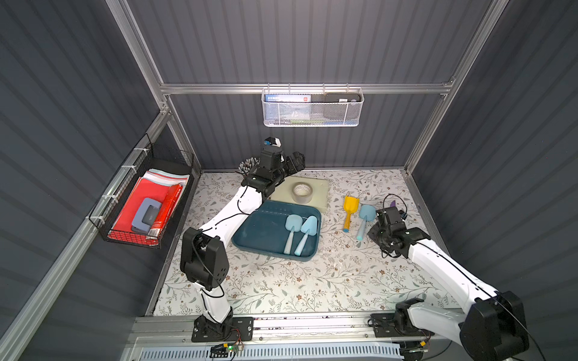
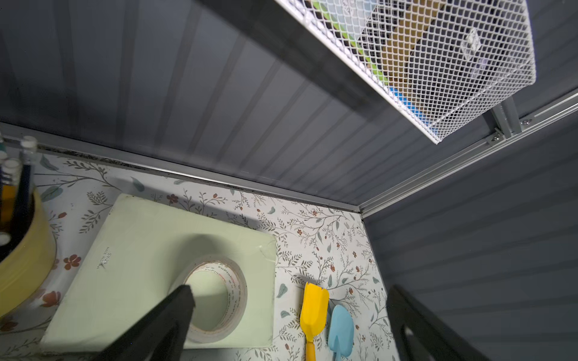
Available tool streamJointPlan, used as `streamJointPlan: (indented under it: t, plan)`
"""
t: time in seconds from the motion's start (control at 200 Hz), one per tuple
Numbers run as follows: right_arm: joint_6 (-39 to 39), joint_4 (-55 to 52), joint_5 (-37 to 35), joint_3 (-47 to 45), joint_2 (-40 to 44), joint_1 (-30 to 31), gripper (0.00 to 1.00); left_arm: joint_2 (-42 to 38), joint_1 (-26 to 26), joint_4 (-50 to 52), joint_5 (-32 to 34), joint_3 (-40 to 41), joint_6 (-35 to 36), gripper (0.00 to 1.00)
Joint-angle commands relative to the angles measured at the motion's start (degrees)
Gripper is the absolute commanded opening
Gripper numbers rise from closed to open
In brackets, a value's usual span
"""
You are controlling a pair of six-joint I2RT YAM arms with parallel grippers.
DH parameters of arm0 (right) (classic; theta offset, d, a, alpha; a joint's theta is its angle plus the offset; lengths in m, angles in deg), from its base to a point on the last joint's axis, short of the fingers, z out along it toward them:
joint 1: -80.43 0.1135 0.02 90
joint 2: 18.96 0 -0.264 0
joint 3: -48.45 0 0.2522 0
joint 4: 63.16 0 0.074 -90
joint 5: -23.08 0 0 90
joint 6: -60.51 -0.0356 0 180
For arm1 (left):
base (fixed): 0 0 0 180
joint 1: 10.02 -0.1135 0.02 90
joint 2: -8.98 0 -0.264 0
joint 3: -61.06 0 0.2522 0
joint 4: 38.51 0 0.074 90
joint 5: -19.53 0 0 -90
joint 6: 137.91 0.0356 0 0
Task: Take the shovel out of the storage box
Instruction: Place the shovel at the center of the board.
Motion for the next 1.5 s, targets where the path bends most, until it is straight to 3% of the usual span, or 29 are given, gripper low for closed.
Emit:
streamJointPlan:
  t: [0.0,0.22,0.4,0.49,0.68,0.93,1.071,1.286,1.496]
  plan:
    - [-2.7,-1.0,-0.7,-2.0,0.2,-1.1,0.0,-1.7,0.1,0.8,-0.2,1.6,0.2,0.99]
    - [-0.5,4.2,4.4,-5.9,-5.7,-5.5,0.0,-2.7,0.1,-0.3,-0.4,4.7,-0.3,0.99]
    - [1.5,4.3,6.3,-3.6,-12.6,-7.4,0.0,-1.9,0.0,0.0,-0.9,4.3,-0.2,0.99]
    - [2.6,4.9,6.5,-2.2,-15.1,-7.8,0.08,-1.5,0.1,0.0,-1.1,4.2,-0.1,0.99]
    - [3.3,5.7,6.4,-1.4,-18.1,-8.2,0.39,-1.4,0.1,0.2,-1.0,4.8,0.0,0.99]
    - [4.6,4.1,6.2,0.8,-19.4,-8.3,0.51,-0.7,0.1,0.2,-1.7,5.0,0.5,0.99]
    - [3.9,-3.8,2.6,5.5,-15.8,-8.2,0.52,-0.9,0.1,3.3,-0.4,4.8,4.4,0.99]
    - [1.1,-16.1,-6.0,12.6,-1.6,-7.5,0.56,-5.2,2.3,11.5,13.0,7.2,10.7,0.92]
    - [0.5,-16.1,-7.3,15.7,5.5,-7.5,0.59,-5.5,7.9,21.3,10.7,10.3,12.0,0.84]
